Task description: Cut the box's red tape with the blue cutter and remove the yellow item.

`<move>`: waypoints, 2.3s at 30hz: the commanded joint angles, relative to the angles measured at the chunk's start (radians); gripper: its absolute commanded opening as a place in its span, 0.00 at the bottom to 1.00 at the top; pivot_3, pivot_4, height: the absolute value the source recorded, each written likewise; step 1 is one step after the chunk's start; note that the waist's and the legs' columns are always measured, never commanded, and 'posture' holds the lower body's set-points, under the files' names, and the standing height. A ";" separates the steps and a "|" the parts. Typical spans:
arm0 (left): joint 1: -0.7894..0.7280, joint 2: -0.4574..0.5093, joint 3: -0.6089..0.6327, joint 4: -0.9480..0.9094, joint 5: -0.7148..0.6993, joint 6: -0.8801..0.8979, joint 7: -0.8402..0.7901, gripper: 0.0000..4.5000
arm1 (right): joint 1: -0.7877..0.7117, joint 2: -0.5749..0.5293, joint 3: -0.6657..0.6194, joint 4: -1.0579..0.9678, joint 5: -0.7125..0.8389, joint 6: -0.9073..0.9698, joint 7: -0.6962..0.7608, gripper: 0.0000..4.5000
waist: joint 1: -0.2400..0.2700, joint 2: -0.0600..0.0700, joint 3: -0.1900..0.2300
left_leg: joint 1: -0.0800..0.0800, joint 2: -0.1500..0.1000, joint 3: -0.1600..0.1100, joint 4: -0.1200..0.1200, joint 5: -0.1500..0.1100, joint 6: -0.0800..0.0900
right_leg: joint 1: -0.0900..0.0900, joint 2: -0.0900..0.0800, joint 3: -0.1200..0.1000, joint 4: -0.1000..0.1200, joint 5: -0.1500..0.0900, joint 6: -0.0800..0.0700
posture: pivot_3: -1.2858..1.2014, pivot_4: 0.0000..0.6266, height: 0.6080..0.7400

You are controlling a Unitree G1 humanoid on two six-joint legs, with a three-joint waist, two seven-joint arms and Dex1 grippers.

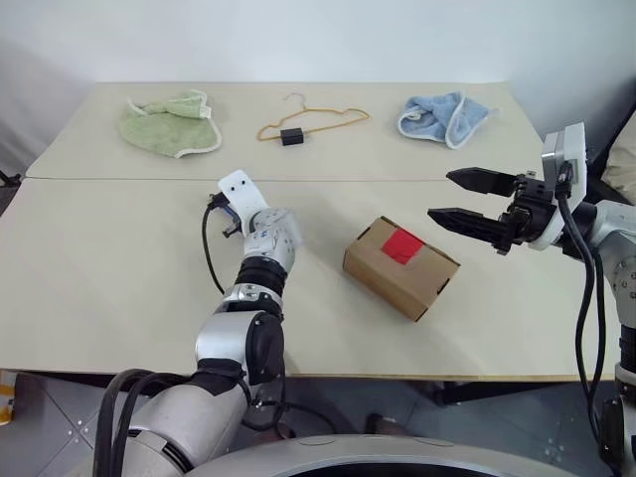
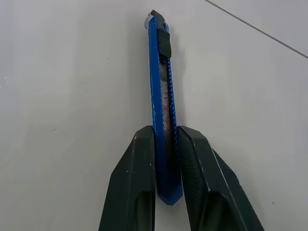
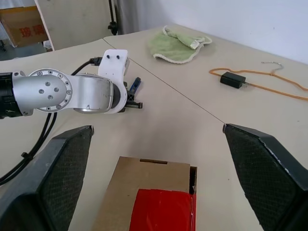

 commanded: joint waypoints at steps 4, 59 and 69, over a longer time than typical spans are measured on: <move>0.067 0.003 0.036 -0.008 -0.047 0.059 0.011 0.17 | -0.003 -0.018 -0.009 -0.018 -0.006 -0.011 -0.002 1.00 | -0.007 0.001 0.000 | 0.000 0.000 0.000 0.000 0.000 0.000 | 0.000 0.000 0.000 0.000 0.000 0.000 | 0.52 0.24 1.00; 0.593 0.825 -0.501 -0.863 -1.053 1.364 -1.447 0.07 | 0.127 -0.016 -0.062 -0.091 0.023 0.004 -0.094 1.00 | -0.043 0.001 -0.001 | 0.000 0.001 0.000 -0.001 0.000 -0.002 | -0.005 0.001 0.004 0.008 -0.003 -0.005 | 0.52 0.24 1.00; 0.572 0.819 -0.566 -0.816 -0.887 1.364 -1.562 0.07 | 0.159 -0.021 -0.079 -0.118 0.039 0.014 -0.117 1.00 | -0.045 0.001 -0.001 | 0.001 0.001 0.000 -0.001 -0.001 -0.001 | -0.004 0.001 0.004 0.008 -0.003 -0.005 | 0.52 0.24 1.00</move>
